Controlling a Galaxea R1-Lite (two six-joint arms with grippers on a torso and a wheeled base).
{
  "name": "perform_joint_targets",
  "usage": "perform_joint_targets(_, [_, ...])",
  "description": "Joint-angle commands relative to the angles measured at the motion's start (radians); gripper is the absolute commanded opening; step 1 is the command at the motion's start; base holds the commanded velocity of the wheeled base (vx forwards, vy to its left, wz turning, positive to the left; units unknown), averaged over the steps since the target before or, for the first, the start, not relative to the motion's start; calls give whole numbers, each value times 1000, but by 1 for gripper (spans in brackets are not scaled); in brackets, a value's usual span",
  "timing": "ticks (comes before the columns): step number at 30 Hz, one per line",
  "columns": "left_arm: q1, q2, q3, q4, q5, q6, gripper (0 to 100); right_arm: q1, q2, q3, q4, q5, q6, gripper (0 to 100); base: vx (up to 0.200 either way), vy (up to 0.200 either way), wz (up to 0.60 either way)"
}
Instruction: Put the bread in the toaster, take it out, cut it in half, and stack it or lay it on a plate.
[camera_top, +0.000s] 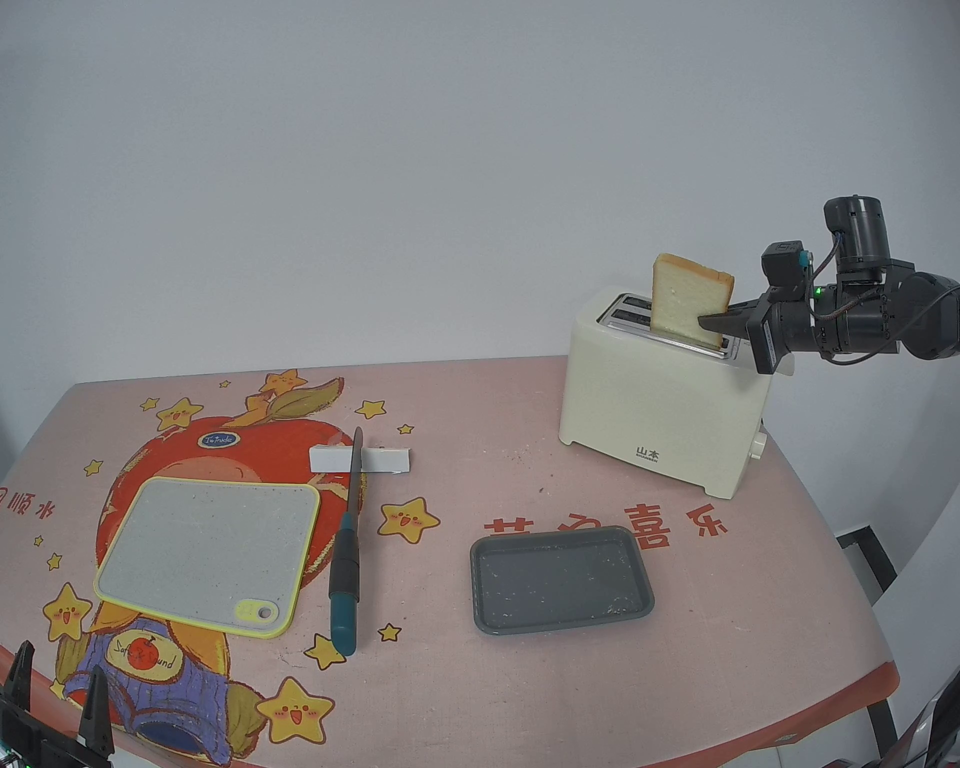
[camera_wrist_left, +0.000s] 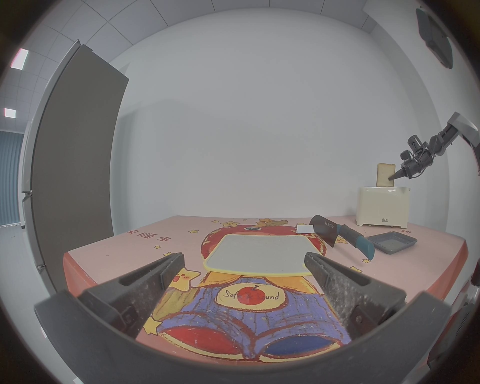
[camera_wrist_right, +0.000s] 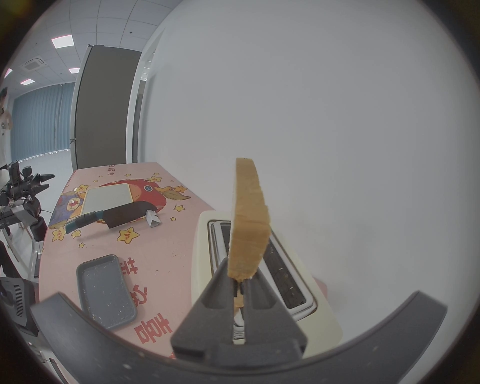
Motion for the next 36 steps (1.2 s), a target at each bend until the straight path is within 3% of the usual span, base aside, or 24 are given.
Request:
perform_joint_targets(1, [0,-7,18,0,0,0,100,0,-2,-6,-2,-2,0,0,0,0,0])
perform_joint_targets(11, [0,-7,18,-1,0,0,100,-5,15,-17,-7,-8,1,0,0,0,0])
perform_joint_targets(16, [0,-7,18,0,0,0,100,-2,38,-23,-10,-43,1,0,0,0,0])
perform_joint_targets(36, [0,-7,18,0,0,0,100,6,43,-17,-7,-43,-2,0,0,0,0])
